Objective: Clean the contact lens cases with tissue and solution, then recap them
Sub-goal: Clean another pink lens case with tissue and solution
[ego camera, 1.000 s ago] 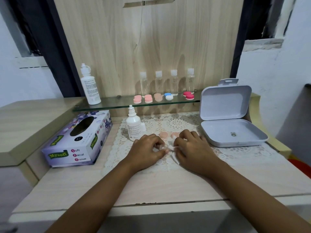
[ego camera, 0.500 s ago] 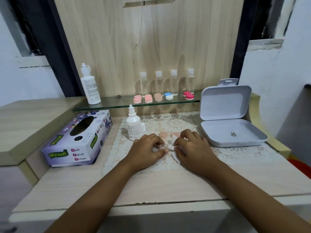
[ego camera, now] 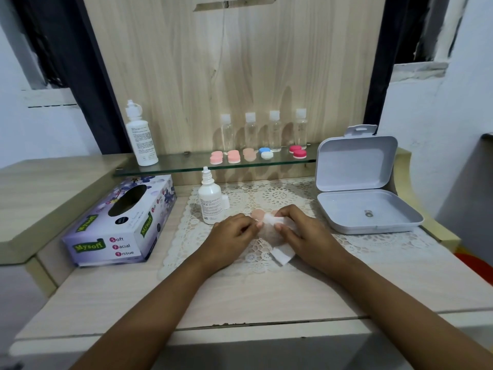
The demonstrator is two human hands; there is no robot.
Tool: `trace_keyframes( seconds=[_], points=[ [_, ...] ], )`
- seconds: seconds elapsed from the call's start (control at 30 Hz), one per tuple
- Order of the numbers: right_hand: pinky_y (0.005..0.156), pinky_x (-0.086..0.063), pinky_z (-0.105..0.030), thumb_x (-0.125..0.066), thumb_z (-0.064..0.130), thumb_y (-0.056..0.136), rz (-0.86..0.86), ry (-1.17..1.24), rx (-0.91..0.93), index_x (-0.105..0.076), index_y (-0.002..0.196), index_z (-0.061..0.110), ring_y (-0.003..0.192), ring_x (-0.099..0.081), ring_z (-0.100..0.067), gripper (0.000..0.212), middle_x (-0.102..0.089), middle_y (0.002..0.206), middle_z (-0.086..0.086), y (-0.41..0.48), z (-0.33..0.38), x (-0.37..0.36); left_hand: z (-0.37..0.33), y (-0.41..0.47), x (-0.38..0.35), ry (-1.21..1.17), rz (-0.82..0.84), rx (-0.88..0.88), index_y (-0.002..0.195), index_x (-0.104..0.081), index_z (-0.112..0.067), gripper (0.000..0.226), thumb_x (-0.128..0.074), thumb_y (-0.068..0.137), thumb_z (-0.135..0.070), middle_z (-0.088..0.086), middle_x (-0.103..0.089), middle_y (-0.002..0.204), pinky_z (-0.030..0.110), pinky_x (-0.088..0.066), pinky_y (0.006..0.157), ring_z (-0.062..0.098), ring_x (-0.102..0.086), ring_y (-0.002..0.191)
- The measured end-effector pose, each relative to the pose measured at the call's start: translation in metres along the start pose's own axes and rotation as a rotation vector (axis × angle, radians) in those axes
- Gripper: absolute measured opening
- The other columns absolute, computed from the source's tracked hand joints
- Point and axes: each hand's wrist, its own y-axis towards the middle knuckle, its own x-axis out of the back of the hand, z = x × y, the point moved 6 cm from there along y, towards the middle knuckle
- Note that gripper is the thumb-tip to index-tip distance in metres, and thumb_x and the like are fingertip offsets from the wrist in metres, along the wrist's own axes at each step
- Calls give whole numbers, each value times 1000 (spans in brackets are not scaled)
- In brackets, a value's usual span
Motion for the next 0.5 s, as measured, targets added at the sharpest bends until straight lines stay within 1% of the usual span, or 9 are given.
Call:
trace_keyframes(
  seconds=[0.03, 0.07, 0.1, 0.13, 0.23, 0.3, 0.37, 0.43, 0.5],
  points=[
    [66, -37, -15, -53, 25, 93, -10, 30, 3, -52, 107, 24, 83, -55, -14, 14, -61, 96, 2, 0, 1, 1, -1, -1, 1, -58, 0, 24, 85, -66, -9, 33, -47, 94, -35, 3, -64, 85, 32, -47, 78, 13, -59, 82],
    [65, -37, -11, -55, 24, 92, -17, 55, 3, -52, 105, 26, 80, -55, -12, 14, -61, 95, 3, 0, 1, 1, -1, -2, 2, -127, -3, 48, 81, -65, -9, 32, -47, 95, -31, 1, -64, 81, 24, -47, 73, 5, -60, 77],
    [65, -38, -10, -57, 24, 91, -24, 78, 2, -51, 103, 29, 78, -55, -8, 14, -61, 93, 4, -1, 2, 1, -2, -3, 2, -189, -5, 70, 78, -65, -11, 30, -47, 96, -27, -3, -63, 77, 15, -45, 68, -4, -59, 70],
    [65, -38, -9, -59, 24, 89, -30, 99, 0, -51, 101, 31, 77, -55, -3, 16, -61, 92, 6, -1, 2, 1, -4, -4, 3, -245, -8, 84, 76, -64, -11, 29, -47, 96, -24, -7, -62, 74, 9, -43, 64, -8, -58, 65],
    [64, -40, -10, -65, 22, 85, -37, 146, 3, -50, 96, 35, 76, -54, 5, 22, -59, 87, 13, 0, 2, 2, -5, -5, 3, -316, -18, 102, 73, -63, -15, 30, -46, 96, -23, -8, -62, 71, 6, -43, 62, -9, -58, 61],
    [64, -41, -12, -66, 23, 84, -46, 186, 1, -49, 90, 38, 75, -53, 4, 24, -59, 84, 15, 1, 2, 2, -7, -7, 4, -333, -20, 99, 73, -62, -17, 29, -46, 96, -24, -10, -61, 69, 6, -41, 60, -10, -58, 60],
    [63, -42, -14, -67, 23, 83, -61, 231, -10, -51, 88, 38, 73, -54, 3, 21, -59, 81, 14, 1, 1, 4, -10, -8, 5, -324, -19, 64, 81, -63, -21, 24, -47, 93, -34, -9, -61, 72, 9, -42, 62, -8, -56, 63],
    [61, -42, -12, -66, 23, 84, -87, 277, -31, -55, 88, 35, 72, -55, 4, 17, -60, 78, 14, 2, -2, 6, -12, -9, 7, -318, -23, 20, 99, -64, -25, 21, -57, 85, -39, -4, -63, 83, 13, -46, 68, -4, -57, 71],
    [60, -42, -10, -65, 22, 85, -114, 306, -52, -57, 87, 33, 71, -56, 6, 14, -60, 78, 14, 3, -3, 9, -13, -11, 10, -280, -52, -32, 112, -60, -27, 35, -70, 80, -31, -4, -63, 89, 10, -44, 72, -1, -58, 79]
  ],
)
